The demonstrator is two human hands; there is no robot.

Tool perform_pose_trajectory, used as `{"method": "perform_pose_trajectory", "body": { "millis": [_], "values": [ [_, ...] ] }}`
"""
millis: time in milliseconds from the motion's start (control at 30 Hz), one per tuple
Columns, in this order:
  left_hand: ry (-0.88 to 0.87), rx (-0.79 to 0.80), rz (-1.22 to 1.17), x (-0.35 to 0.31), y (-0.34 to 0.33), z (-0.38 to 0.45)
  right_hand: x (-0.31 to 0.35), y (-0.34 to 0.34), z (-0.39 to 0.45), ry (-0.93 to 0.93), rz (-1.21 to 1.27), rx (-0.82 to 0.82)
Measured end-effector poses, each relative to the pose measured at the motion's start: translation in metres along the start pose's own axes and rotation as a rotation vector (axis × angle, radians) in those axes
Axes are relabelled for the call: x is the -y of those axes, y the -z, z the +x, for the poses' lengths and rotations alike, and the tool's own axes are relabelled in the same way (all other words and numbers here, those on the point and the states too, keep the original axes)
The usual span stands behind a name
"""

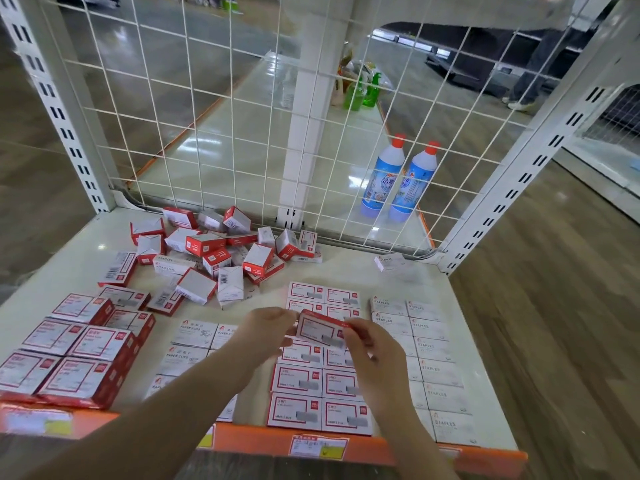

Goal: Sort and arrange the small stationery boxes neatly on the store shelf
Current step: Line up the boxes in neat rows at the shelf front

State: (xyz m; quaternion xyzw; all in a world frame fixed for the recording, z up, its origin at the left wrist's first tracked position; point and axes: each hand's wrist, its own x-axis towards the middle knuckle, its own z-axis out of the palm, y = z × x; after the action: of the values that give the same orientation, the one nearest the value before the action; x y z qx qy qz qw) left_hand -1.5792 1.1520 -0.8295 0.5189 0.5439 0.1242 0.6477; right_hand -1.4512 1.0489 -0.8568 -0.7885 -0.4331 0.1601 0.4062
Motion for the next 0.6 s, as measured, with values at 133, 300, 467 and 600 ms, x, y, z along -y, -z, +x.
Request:
{"method": "perform_pose_trajectory", "body": {
  "millis": [133,300,467,600],
  "values": [
    [-0.035,0.029,0.097,0.004,-0.0014,-0.0011,-0.0002,0.0022,0.0043,-0.106,0.143,0.031],
    [-0.027,0.004,0.126,0.0064,-0.003,-0.001,0.0002,0.0043,0.0035,-0.186,0.28,0.07],
    [-0.026,-0.004,0.145,0.0079,-0.003,-0.0008,0.0047,0.0073,-0.0001,-0.131,0.281,0.228],
    [-0.028,0.03,0.175,0.0094,-0.0046,-0.0012,0.0003,0.0057,0.0026,-0.076,0.157,0.237]
  ]
}}
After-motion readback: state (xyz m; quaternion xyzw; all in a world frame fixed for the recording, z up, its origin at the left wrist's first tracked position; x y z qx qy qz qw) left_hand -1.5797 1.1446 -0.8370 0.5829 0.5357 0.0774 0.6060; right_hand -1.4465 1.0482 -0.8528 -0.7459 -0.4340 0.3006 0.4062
